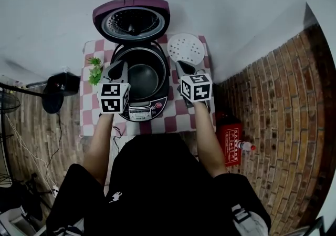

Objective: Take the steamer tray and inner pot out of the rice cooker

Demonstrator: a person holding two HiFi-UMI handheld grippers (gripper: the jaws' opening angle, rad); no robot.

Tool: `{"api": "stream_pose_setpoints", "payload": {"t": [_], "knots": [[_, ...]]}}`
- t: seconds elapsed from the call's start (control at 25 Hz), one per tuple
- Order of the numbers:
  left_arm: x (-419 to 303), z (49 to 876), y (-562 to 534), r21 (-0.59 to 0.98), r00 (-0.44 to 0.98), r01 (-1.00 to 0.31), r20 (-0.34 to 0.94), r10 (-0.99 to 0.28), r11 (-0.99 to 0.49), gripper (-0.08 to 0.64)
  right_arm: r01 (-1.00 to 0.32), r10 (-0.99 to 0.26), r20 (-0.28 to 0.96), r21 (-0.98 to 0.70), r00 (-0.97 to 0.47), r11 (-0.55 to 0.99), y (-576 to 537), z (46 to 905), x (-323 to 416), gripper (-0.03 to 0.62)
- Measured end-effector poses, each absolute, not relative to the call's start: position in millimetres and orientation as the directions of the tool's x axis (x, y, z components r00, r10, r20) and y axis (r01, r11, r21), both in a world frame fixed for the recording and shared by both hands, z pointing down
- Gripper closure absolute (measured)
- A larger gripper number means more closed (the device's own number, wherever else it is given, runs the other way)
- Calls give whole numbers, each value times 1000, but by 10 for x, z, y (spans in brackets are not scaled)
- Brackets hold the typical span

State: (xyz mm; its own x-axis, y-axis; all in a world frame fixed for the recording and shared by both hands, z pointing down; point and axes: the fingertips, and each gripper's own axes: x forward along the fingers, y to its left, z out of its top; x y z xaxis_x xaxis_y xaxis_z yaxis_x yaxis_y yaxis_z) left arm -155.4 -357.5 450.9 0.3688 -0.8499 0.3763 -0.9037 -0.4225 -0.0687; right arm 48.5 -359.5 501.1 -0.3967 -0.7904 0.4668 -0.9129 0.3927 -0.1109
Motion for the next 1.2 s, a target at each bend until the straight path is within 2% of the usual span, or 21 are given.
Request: {"api": "stream_pose_setpoints", "payload": {"t": [0.28, 0.44, 0.52, 0.64, 0.72, 0.76, 0.84, 1.04, 1.2], "knots": [[-1992, 4775, -3637, -110, 342, -897, 439, -831, -427, 523, -886, -759, 532, 37, -374, 462, -3651, 5053, 107, 588], [-2068, 4957, -3705, -110, 359, -878, 496, -791, -467, 432, -869, -741, 571, 94, -352, 486, -3736, 5111, -37, 574], [-2087, 5059, -3760, -131, 354, -866, 521, -776, -483, 372, -857, -725, 598, 117, -343, 502, -3776, 5171, -80, 546], [-2101, 5200, -3824, -138, 344, -855, 571, -745, -500, 333, -836, -687, 645, 133, -334, 532, -3806, 5300, -126, 496], [-2068, 5301, -3857, -122, 350, -845, 610, -711, -520, 306, -817, -648, 689, 140, -325, 559, -3839, 5407, -147, 430], [-2061, 5354, -3863, -117, 348, -842, 630, -695, -527, 299, -807, -628, 710, 145, -318, 573, -3860, 5466, -161, 381], [-2065, 5449, -3885, -114, 336, -838, 663, -669, -534, 291, -794, -599, 741, 152, -303, 589, -3917, 5566, -188, 335], [-2063, 5610, -3961, -163, 287, -826, 703, -651, -540, 296, -796, -545, 799, 147, -254, 587, -4001, 5777, -212, 323], [-2142, 5688, -3987, -256, 219, -802, 715, -664, -540, 338, -766, -570, 804, 257, -169, 589, -4088, 5787, -206, 324]]}}
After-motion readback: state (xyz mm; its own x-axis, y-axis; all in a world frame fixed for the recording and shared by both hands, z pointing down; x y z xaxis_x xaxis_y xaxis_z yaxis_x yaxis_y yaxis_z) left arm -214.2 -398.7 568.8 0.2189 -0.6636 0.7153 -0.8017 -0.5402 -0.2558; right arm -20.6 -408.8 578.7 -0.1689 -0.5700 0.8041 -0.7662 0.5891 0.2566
